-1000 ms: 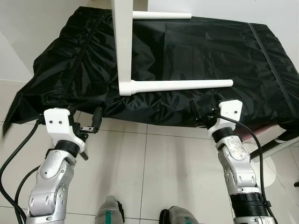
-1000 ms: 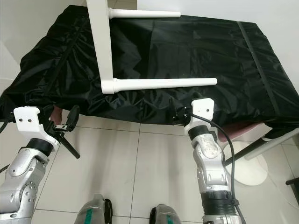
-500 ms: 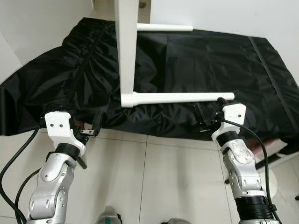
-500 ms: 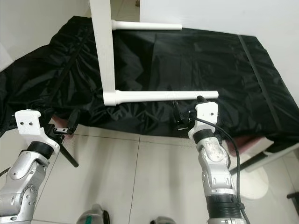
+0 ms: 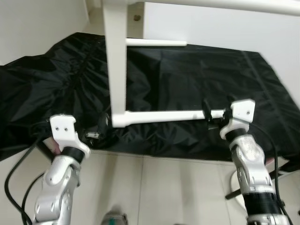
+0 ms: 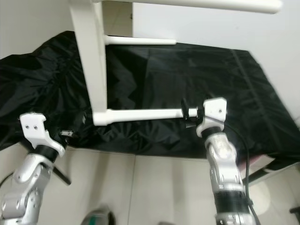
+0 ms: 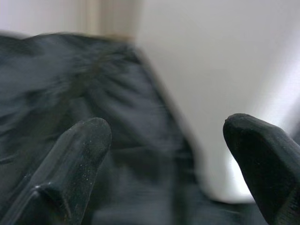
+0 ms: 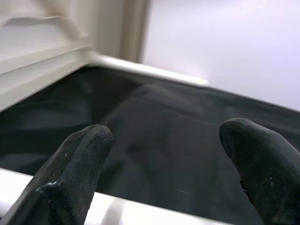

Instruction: Building children table

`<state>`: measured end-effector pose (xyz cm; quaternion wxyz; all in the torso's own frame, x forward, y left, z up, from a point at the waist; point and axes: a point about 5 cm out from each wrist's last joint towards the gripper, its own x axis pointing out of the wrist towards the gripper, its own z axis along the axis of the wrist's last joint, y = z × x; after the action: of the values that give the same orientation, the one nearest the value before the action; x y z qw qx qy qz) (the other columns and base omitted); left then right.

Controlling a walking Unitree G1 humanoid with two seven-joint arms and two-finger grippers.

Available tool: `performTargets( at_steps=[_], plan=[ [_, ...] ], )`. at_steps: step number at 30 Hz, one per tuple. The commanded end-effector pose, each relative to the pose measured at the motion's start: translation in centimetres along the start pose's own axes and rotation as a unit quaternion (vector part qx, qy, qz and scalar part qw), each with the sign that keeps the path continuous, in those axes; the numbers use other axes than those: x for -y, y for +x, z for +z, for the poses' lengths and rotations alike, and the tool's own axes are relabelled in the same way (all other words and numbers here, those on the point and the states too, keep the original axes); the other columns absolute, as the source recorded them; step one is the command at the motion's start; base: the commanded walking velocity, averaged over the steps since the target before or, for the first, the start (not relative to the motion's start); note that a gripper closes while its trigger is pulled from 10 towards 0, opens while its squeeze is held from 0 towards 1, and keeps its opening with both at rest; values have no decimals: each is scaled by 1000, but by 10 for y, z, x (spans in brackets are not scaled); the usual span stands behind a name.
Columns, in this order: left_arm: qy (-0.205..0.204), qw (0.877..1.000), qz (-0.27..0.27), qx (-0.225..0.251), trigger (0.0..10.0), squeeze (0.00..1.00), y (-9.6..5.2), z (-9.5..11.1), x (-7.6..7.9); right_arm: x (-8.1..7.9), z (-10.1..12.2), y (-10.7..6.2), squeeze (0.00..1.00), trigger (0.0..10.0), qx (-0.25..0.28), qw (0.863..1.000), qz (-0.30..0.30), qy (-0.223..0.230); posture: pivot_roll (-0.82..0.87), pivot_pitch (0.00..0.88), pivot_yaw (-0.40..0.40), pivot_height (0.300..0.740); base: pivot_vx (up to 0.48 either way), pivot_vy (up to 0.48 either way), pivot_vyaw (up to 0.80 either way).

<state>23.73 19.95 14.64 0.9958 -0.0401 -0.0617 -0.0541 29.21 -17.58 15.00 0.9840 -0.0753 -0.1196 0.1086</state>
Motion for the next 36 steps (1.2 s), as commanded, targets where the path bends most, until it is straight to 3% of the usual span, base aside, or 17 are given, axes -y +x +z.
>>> performTargets(
  at_steps=[1, 6, 9, 11, 18, 28, 30, 31, 32, 36],
  plan=[
    [-1, 1000, -10, -4, 10000, 0, 0, -3, 7, 10, -3, -4, 0, 10000, -8, 1000, -12, -8, 85, 43, -64, 740, 0, 0, 0],
    [0, 999, -30, -18, 10000, 0, -6, -12, 15, 11, -3, -5, 0, 10000, -8, 1000, -15, -10, 83, 49, -62, 740, 0, 0, 0],
    [13, 992, -122, -21, 10000, 0, -12, -12, 44, 13, -4, -6, 0, 10000, -11, 1000, -23, -13, 84, 52, -62, 740, 0, 0, 0],
    [22, 988, -150, -26, 10000, 0, -14, -14, 53, 13, -4, -6, 0, 10000, -11, 1000, -23, -13, 83, 57, -61, 740, 0, 0, 0],
    [55, 978, -201, -30, 10000, 0, -15, -19, 68, 13, -3, -5, 0, 10000, -7, 1000, -25, -14, 75, 62, -51, 740, 0, 0, 0],
    [54, 968, -243, -22, 10000, 0, -10, -15, 86, 14, -2, -6, 0, 10000, -5, 999, -31, -18, 70, 69, -43, 740, 0, 0, 0],
    [52, 965, -258, -22, 10000, 0, -8, -15, 93, 15, 0, -5, 0, 10000, -2, 999, -36, -23, 69, 73, -43, 740, 0, 0, 0],
    [56, 953, -295, -32, 10000, 0, -4, -17, 108, 20, 7, 3, 0, 10000, 2, 997, -62, -42, 64, 85, -42, 740, 0, 0, 0],
    [59, 949, -306, -38, 10000, 0, -2, -19, 113, 23, 11, 6, 0, 10000, 4, 996, -76, -52, 64, 87, -41, 740, 0, 0, 0],
    [64, 947, -312, -43, 10000, 0, 1, -21, 117, 26, 14, 9, 0, 10000, 7, 994, -89, -60, 60, 90, -40, 740, 0, 0, 0]
  ],
)
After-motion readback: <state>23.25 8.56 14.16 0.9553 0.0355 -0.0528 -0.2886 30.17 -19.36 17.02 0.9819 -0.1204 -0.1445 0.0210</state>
